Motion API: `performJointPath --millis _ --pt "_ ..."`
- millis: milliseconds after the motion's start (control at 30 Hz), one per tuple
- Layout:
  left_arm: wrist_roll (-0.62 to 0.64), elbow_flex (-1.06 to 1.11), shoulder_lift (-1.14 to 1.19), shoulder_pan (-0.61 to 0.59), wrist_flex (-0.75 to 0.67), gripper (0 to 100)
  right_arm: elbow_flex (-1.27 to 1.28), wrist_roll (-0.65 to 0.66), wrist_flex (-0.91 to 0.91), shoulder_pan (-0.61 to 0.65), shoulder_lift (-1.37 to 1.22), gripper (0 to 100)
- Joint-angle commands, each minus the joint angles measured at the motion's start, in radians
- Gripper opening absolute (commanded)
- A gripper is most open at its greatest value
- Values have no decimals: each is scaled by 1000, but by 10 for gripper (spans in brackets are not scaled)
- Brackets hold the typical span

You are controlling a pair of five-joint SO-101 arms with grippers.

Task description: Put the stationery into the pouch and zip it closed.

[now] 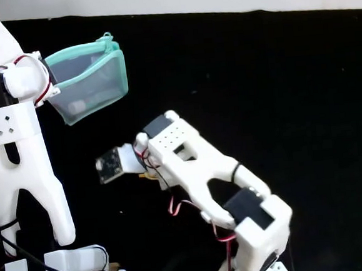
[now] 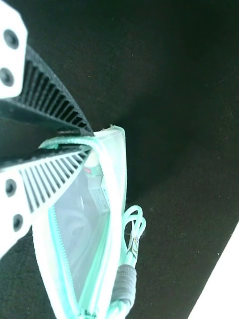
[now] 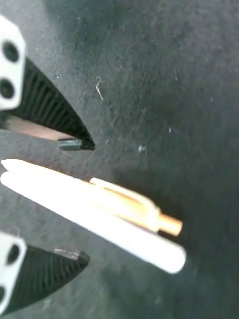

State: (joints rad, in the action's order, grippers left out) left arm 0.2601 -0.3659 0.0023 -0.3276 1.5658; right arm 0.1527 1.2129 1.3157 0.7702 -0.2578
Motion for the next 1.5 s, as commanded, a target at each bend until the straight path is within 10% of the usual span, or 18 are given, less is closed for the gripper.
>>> performJointPath --millis 0,500,800,1100,1467 --pt "-3 35 7 5 -2 7 -27 40 -12 19 -24 313" --pt "-3 35 7 2 -3 7 -309 37 -2 22 -277 310" --pt "-3 35 7 2 -3 7 -308 26 -1 21 -303 11" --pt "-3 35 7 2 -3 7 -314 -35 -1 8 -298 7" --pt "-3 35 7 2 -3 7 -473 -302 79 -71 -196 7"
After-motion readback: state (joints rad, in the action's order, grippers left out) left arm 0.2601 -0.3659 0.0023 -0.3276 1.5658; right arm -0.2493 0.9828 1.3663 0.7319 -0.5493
